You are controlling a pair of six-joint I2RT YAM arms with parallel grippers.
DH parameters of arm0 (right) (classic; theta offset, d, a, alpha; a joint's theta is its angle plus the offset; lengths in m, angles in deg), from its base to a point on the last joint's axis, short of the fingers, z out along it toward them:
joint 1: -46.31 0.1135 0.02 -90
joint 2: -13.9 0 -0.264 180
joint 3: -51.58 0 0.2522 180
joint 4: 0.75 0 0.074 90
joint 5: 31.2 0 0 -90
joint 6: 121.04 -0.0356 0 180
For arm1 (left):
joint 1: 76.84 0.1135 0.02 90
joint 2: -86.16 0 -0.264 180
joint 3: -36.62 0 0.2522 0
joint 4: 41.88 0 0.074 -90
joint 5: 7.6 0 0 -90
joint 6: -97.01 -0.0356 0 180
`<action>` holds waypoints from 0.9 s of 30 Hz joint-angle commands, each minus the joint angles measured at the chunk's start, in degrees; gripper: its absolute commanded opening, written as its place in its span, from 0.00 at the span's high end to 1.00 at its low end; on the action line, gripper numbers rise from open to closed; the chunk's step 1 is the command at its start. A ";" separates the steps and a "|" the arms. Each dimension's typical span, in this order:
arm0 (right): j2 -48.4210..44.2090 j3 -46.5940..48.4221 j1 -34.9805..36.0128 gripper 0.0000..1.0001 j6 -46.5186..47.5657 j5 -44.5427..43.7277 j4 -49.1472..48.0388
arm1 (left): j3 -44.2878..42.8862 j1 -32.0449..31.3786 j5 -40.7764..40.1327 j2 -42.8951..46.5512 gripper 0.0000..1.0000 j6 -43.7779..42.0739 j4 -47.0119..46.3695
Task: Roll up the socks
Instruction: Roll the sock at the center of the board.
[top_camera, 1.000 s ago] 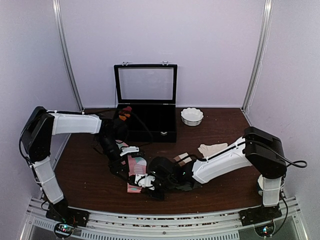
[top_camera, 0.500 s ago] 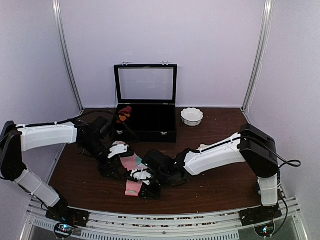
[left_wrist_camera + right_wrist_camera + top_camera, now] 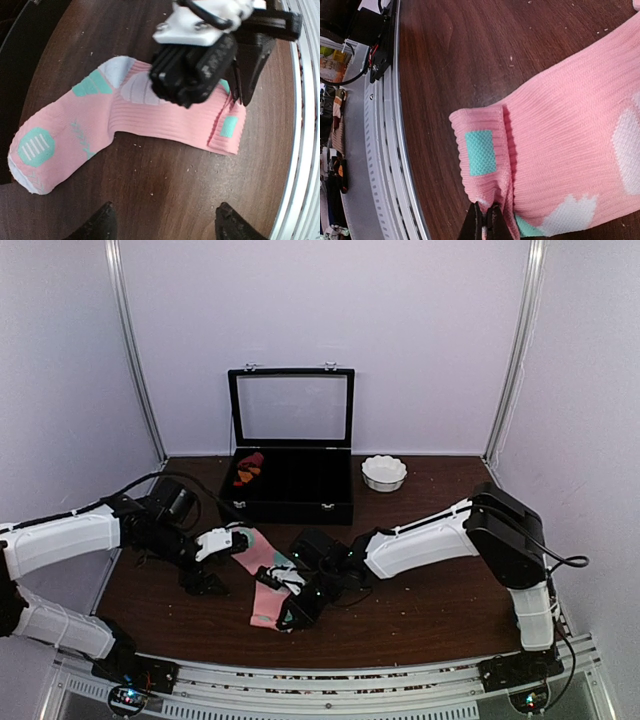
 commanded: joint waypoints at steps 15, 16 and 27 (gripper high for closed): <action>7.96 4.72 -4.69 1.00 -22.40 8.01 2.76 | -3.98 -17.27 -11.72 -13.64 0.52 -11.41 -0.03; 7.89 4.71 -4.83 1.00 -22.70 7.89 2.89 | -4.60 -17.39 -11.84 -14.47 0.53 -11.29 -0.47; 8.40 4.82 -4.84 1.00 -25.77 7.83 0.62 | -5.58 -20.86 -11.17 -16.76 0.60 -9.95 -2.65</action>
